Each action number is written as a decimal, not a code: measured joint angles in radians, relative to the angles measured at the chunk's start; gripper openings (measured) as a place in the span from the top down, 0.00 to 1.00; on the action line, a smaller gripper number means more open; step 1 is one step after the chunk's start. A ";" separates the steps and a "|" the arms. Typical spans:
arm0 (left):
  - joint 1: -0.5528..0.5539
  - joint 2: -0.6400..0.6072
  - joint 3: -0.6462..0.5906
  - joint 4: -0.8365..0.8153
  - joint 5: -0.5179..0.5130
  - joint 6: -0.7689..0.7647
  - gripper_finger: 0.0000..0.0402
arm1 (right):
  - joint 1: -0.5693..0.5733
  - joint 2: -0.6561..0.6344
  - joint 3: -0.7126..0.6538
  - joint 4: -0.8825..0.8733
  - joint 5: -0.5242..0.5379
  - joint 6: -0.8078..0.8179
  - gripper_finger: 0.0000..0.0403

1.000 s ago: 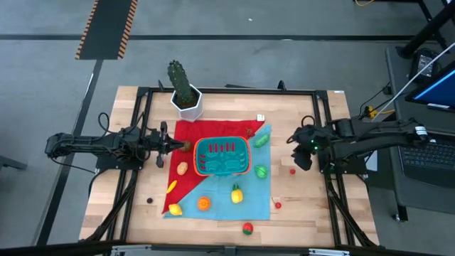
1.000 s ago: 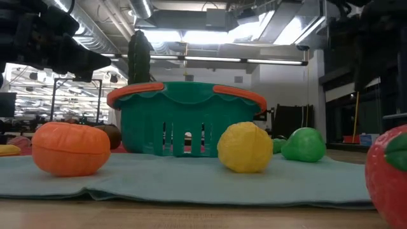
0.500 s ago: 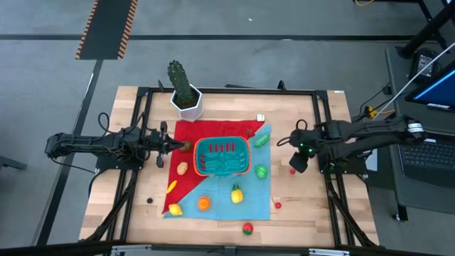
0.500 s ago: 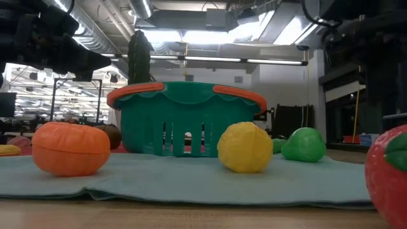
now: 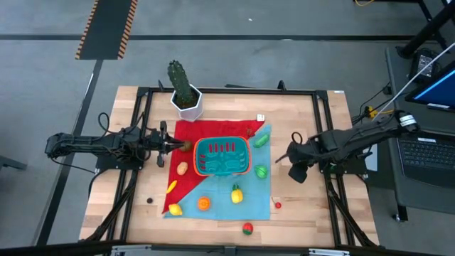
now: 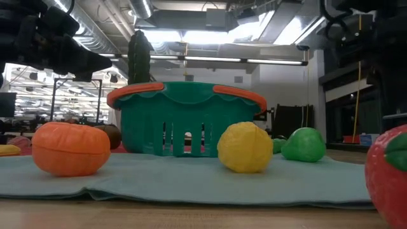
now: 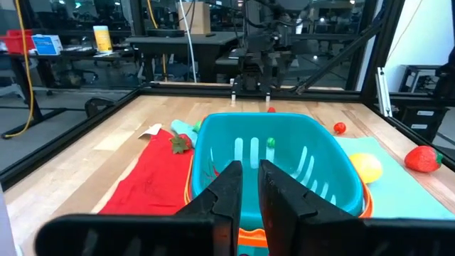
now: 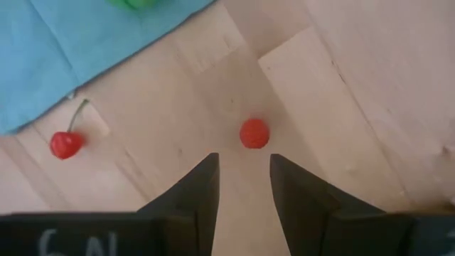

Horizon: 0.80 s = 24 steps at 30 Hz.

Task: Build produce basket
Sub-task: Put the red raspberry into the blue basket

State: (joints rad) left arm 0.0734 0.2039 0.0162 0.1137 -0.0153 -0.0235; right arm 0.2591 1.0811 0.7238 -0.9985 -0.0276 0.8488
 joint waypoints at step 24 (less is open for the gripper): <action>0.000 0.000 0.000 -0.007 0.000 -0.004 0.98 | 0.152 0.117 -0.101 0.168 0.093 0.171 0.68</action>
State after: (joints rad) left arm 0.0734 0.2039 0.0162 0.1068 -0.0151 -0.0273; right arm 0.4114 1.1980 0.6225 -0.8300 0.0653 1.0203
